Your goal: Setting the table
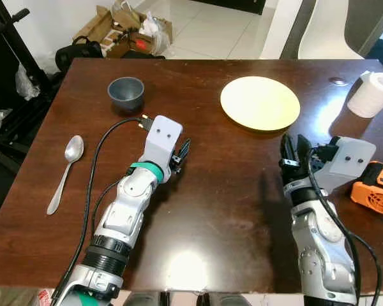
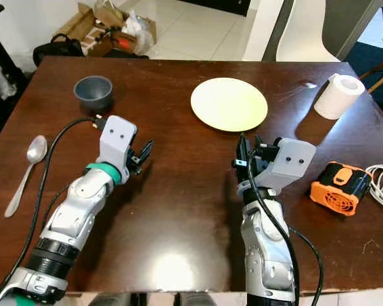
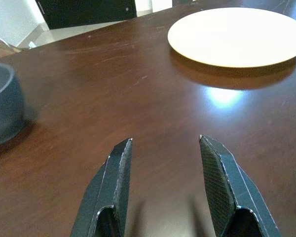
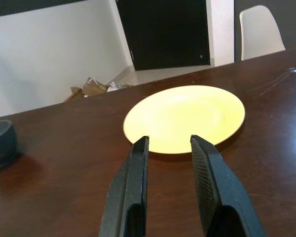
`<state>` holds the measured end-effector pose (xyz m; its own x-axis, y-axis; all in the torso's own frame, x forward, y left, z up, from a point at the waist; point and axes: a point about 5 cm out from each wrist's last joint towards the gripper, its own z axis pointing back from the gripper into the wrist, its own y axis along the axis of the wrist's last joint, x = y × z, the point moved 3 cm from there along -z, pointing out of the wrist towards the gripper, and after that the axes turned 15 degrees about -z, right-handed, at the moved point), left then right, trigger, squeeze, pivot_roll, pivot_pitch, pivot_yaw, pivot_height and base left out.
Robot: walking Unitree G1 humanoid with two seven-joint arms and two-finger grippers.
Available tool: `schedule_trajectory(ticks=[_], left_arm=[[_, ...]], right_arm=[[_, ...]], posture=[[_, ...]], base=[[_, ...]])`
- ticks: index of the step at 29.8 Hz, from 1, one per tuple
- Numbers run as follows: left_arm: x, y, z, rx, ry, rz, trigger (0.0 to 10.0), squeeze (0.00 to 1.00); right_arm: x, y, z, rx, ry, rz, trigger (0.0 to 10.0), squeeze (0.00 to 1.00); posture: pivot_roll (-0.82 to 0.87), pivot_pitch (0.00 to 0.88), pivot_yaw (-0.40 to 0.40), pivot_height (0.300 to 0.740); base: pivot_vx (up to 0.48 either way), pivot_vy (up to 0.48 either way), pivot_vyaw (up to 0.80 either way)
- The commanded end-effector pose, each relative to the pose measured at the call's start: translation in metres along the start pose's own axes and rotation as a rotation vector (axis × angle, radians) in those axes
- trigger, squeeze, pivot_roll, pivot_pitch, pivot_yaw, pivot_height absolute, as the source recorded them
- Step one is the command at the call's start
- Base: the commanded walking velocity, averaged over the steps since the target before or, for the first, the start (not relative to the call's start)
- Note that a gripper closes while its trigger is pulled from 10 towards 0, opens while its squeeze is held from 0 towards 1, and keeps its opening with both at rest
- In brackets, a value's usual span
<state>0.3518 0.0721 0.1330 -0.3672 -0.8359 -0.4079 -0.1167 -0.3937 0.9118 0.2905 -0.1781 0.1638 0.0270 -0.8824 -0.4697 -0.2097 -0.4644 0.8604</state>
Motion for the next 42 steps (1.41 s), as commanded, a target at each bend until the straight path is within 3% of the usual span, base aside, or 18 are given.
schedule_trajectory(ticks=[1, 18, 28, 42], left_arm=[[-0.0003, -0.0089, 0.0013, -0.036, 0.000, 0.010, 10.0, 0.00], [-0.0002, -0.0084, 0.0005, -0.032, -0.002, 0.005, 10.0, 0.00], [-0.0034, -0.0091, -0.0005, -0.039, 0.016, 0.007, 10.0, 0.00], [-0.0070, -0.0122, -0.0020, -0.063, 0.032, 0.023, 10.0, 0.00]], right_arm=[[0.0007, -0.0021, 0.0015, -0.009, -0.005, 0.000, 10.0, 0.00], [0.0009, -0.0021, 0.0009, -0.011, 0.000, 0.005, 10.0, 0.00], [0.0009, -0.0022, 0.0011, -0.012, 0.002, 0.006, 10.0, 0.00], [0.0012, -0.0023, 0.0006, -0.014, -0.001, 0.007, 10.0, 0.00]], posture=[[-0.05, 0.000, 0.064, 0.740], [-0.05, 0.000, 0.064, 0.740], [-0.05, 0.000, 0.063, 0.740], [-0.05, 0.000, 0.064, 0.740]], base=[[0.000, 0.000, 0.00], [0.000, 0.000, 0.00], [0.000, -0.434, 0.00], [0.000, 0.000, 0.00]])
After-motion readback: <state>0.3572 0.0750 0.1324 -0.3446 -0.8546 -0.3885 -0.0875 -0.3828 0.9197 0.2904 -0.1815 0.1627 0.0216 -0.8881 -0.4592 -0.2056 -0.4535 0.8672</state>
